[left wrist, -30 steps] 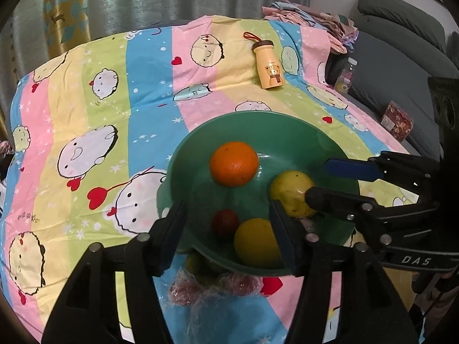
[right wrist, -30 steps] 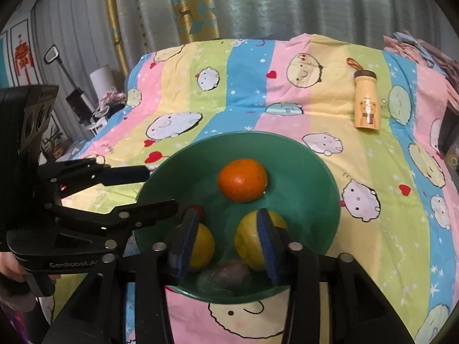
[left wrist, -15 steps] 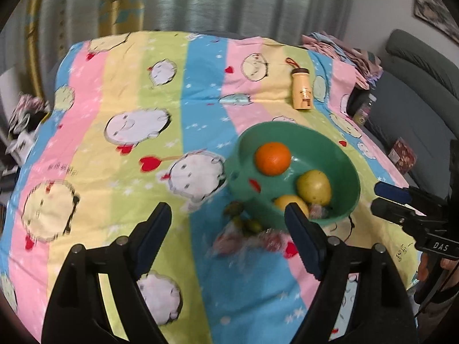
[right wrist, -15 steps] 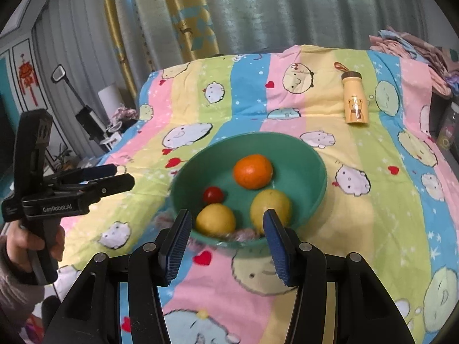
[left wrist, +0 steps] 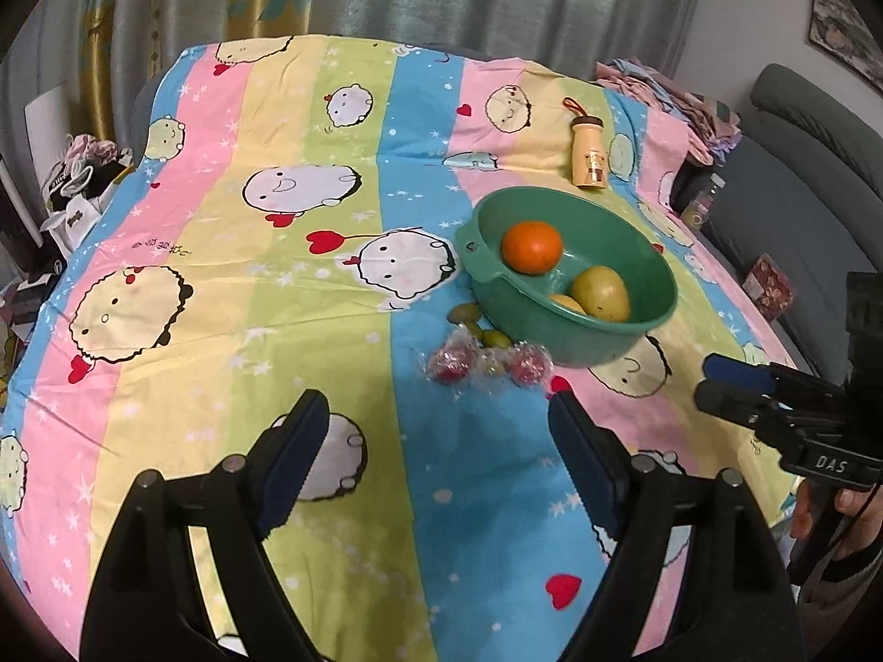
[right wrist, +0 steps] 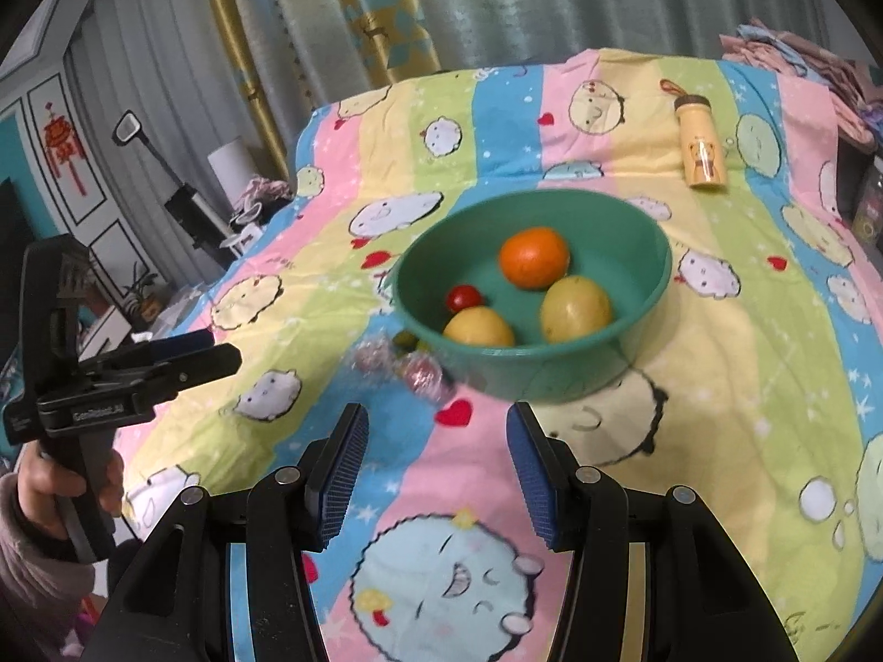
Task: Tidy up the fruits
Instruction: 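Lift both open grippers out of the bowl and back away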
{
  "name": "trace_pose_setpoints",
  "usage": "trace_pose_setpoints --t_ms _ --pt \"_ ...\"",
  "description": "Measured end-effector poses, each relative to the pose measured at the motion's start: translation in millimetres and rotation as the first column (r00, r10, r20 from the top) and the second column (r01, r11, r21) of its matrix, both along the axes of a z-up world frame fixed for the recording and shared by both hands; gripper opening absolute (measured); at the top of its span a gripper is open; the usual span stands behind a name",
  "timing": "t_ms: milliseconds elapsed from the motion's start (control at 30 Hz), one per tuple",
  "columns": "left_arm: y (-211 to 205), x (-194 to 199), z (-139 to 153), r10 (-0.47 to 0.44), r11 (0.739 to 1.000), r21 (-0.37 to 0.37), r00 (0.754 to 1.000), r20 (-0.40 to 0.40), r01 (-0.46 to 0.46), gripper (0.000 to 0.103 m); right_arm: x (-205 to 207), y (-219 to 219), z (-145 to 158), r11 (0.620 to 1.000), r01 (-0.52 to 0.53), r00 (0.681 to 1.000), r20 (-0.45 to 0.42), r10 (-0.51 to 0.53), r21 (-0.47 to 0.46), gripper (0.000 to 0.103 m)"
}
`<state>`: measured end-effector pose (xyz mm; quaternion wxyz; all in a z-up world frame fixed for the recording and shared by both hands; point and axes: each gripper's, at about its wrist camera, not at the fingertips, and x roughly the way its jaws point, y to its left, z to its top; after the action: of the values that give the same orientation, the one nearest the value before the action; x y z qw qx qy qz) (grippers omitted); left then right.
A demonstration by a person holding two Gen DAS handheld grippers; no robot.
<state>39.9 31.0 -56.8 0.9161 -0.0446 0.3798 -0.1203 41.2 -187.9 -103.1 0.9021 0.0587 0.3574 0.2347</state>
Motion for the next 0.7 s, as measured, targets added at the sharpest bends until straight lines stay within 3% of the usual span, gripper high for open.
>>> trace_pose_setpoints --t_ms 700 --pt "7.4 -21.9 -8.7 -0.025 0.999 -0.029 1.000 0.002 0.025 0.082 -12.8 31.9 -11.9 0.999 -0.025 0.999 -0.048 0.024 -0.030 0.053"
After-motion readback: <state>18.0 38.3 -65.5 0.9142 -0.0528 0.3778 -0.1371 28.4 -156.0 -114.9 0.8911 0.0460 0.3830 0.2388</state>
